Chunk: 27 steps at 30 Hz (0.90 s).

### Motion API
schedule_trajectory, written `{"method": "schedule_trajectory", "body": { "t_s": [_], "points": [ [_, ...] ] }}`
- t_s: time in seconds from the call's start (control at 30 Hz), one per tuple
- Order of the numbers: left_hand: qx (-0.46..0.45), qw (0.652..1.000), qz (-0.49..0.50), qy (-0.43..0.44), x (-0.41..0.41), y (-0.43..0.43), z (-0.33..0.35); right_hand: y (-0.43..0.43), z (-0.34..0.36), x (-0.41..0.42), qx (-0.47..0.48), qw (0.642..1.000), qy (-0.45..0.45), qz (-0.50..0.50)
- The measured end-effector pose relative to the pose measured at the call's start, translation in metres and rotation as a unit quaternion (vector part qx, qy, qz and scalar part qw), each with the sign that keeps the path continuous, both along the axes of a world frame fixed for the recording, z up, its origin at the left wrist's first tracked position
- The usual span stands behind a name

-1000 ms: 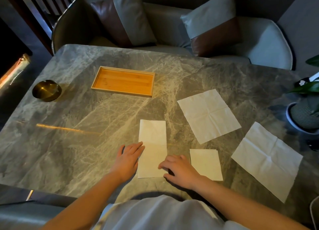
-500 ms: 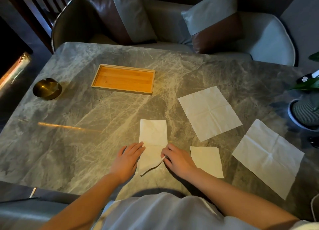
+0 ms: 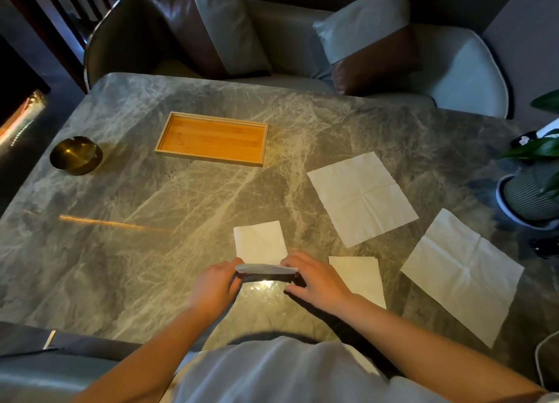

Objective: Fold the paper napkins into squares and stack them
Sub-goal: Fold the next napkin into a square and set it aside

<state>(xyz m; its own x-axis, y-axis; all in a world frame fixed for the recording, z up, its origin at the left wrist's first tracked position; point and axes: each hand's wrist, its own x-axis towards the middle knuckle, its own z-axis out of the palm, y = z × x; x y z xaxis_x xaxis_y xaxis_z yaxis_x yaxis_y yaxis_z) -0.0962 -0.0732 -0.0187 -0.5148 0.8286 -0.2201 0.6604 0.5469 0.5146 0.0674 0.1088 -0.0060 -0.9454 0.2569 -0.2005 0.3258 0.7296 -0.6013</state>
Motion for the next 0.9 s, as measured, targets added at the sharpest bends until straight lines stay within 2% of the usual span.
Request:
{"method": "schedule_trajectory", "body": {
  "t_s": [0.17,0.3,0.6,0.9],
  "points": [
    [0.007,1.000,-0.010,-0.022,0.001,-0.002,0.002,-0.003,-0.008,0.006,-0.023,0.998,0.008,-0.063],
    [0.021,0.997,0.037,-0.057,0.003,-0.005,0.002,-0.004,-0.010,0.007,-0.027,0.994,-0.010,-0.101],
    [0.010,0.982,0.128,-0.138,0.006,0.001,-0.002,-0.006,-0.015,0.005,-0.101,0.977,-0.022,-0.188],
    [0.005,0.972,0.162,-0.168,0.006,0.008,-0.006,-0.005,-0.018,0.001,-0.124,0.966,-0.032,-0.223]
  ]
}}
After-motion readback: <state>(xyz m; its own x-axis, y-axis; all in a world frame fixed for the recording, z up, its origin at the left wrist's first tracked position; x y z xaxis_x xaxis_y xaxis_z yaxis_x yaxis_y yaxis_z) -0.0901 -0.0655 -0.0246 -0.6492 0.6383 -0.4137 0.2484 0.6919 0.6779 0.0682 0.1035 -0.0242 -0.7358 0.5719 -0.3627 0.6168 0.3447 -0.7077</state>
